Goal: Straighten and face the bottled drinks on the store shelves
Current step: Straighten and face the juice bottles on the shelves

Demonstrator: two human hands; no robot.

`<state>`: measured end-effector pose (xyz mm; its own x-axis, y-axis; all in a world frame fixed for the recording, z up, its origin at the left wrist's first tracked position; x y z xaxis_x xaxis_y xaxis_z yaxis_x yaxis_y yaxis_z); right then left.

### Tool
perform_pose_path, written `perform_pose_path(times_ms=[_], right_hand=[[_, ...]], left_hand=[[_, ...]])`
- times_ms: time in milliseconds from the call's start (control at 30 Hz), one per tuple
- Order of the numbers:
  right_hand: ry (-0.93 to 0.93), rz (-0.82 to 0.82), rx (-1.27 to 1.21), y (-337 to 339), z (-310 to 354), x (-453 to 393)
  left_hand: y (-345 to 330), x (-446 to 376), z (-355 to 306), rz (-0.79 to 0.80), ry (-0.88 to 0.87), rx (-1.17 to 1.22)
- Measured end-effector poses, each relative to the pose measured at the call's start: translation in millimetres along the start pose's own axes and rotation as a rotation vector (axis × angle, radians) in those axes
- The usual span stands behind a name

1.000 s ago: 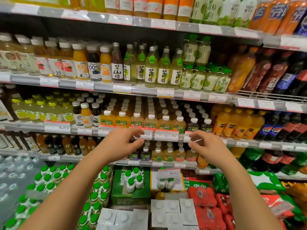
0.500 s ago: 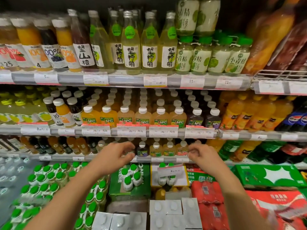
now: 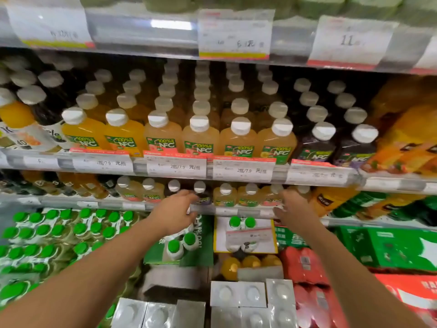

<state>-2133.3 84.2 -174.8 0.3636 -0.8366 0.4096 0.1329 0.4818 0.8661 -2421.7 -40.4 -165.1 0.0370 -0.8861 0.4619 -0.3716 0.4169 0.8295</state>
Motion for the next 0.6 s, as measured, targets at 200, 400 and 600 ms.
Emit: perform_pose_path(times_ms=[200,400,600], right_hand=[[-0.085,-0.032,0.227,-18,-21,-77],[-0.129,0.047,0.235,-44,-29,-109],[-0.034,-0.053,0.317,-44,-29,-109]], left_hand=[[-19,-77,34,-0.03,0.092,-0.067],[-40,-115,33,-0.056,0.104,-0.163],[-47,-119,26,-0.115,0.108,-0.141]])
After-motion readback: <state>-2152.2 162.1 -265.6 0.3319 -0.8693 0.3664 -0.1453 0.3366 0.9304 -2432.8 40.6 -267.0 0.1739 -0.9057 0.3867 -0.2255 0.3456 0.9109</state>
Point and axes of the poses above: each hand's wrist, its own x-axis away from the middle knuckle, its own y-axis out of the back of the hand, z = x × y, the point moved 8 cm from there along -x, towards the middle knuckle, and after that the axes turned 7 degrees about z, right-handed, at the moved point
